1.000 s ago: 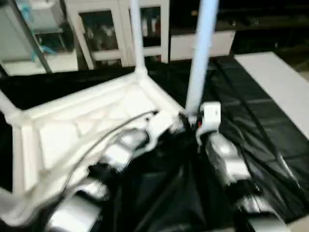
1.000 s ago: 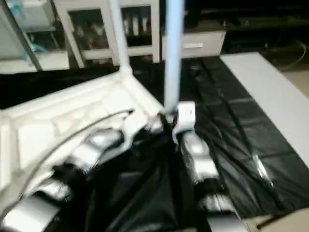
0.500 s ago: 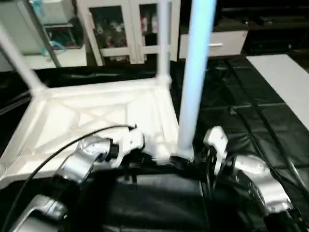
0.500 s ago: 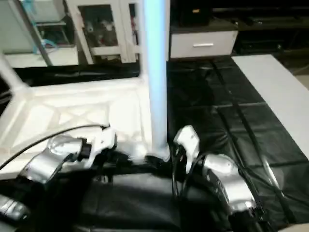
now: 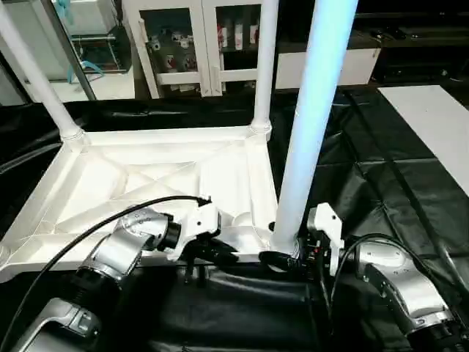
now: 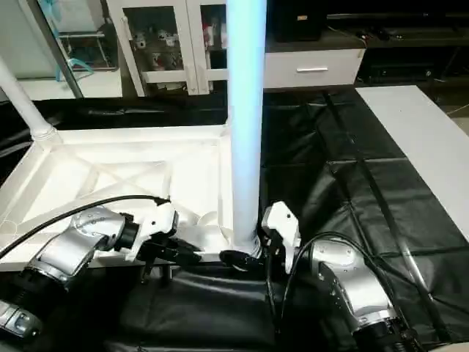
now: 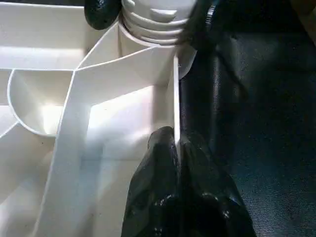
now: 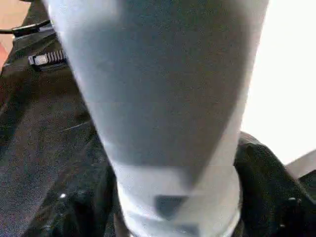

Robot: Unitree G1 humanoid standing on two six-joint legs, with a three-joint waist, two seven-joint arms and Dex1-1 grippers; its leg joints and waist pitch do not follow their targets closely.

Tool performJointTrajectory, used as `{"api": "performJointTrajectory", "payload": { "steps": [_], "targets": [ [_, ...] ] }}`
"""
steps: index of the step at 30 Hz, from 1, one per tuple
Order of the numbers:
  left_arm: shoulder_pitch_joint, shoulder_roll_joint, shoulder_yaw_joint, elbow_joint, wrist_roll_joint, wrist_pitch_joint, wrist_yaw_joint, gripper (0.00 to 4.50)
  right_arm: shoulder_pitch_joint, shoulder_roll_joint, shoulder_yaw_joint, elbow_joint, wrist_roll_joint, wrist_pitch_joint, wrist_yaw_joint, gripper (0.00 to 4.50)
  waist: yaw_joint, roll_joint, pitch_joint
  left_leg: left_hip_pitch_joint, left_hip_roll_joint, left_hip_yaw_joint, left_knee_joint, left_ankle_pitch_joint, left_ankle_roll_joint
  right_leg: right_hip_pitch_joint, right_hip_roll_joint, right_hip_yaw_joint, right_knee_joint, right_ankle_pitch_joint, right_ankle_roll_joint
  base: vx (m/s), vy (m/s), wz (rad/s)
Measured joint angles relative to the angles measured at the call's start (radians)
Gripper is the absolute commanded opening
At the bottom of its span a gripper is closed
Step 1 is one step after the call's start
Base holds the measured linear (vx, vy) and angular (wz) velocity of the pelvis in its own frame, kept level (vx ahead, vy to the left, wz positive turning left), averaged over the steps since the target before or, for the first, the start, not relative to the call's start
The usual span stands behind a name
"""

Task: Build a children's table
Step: Rotate leg to tighten

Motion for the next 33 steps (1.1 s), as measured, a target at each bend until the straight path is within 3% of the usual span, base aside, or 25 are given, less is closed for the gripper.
{"api": "performJointTrajectory", "payload": {
  "steps": [11, 13, 15, 20, 22, 27, 33],
  "targets": [
    [0.0, -0.001, 0.0, 0.001, 0.001, 0.001, -0.001, 0.0, -0.004, 0.002, -0.004, 0.002, -0.001, 0.011, 0.007, 2.73, 0.002, 0.0, 0.0, 0.0, 0.0, 0.0, 0.001, 0.0, 0.0, 0.0, 0.0, 0.0, 0.001, 0.0, 0.0, 0.0, 0.0, 0.0],
    [-0.001, -0.002, 0.01, 0.011, 0.005, 0.001, 0.021, 0.0, -0.02, 0.042, -0.006, 0.037, -0.014, -0.004, -0.047, 2.73, -0.001, -0.001, -0.001, 0.002, 0.0, 0.0, 0.001, 0.0, 0.0, 0.001, 0.0, 0.0, 0.001, 0.0, 0.0, 0.0, 0.0, 0.0],
    [-0.03, -0.03, 0.031, 0.064, 0.032, 0.01, 0.117, 0.0, -0.074, 0.137, -0.036, 0.136, -0.048, -0.026, -0.214, 2.72, -0.025, -0.003, 0.0, 0.003, 0.0, 0.0, 0.001, 0.0, -0.001, 0.003, 0.001, 0.0, 0.002, 0.001, -0.001, 0.0, 0.0, 0.0],
    [-0.118, -0.161, 0.057, 0.185, 0.084, 0.067, 0.353, 0.0, -0.203, 0.254, -0.122, 0.321, -0.085, -0.035, -0.535, 2.72, -0.047, -0.003, 0.001, 0.005, -0.002, -0.001, 0.007, 0.001, -0.002, 0.006, 0.0, 0.001, -0.002, 0.001, -0.001, -0.021, 0.0, -0.01],
    [-0.128, -0.19, 0.057, 0.193, 0.087, 0.086, 0.396, 0.0, -0.22, 0.265, -0.132, 0.348, -0.089, -0.039, -0.591, 2.72, -0.05, -0.003, 0.0, 0.005, -0.003, -0.001, 0.007, 0.001, -0.002, 0.007, -0.001, 0.003, -0.002, 0.001, -0.001, 0.0, 0.0, 0.0],
    [-0.231, -0.363, 0.069, 0.314, 0.115, 0.192, 0.662, 0.0, -0.358, 0.345, -0.204, 0.529, -0.125, -0.057, -0.908, 2.72, -0.045, 0.001, -0.001, 0.004, -0.004, -0.001, 0.009, 0.001, -0.002, 0.009, -0.002, 0.003, -0.002, 0.002, -0.002, 0.0, 0.0, 0.0],
    [-0.246, -0.394, 0.069, 0.354, 0.133, 0.156, 0.706, 0.0, -0.393, 0.363, -0.221, 0.611, -0.153, -0.126, -0.963, 2.72, -0.045, 0.01, -0.007, 0.003, -0.002, -0.002, 0.006, 0.001, -0.001, 0.008, -0.002, 0.0, -0.001, 0.004, -0.003, 0.0, 0.0, 0.0]
  ]
}}
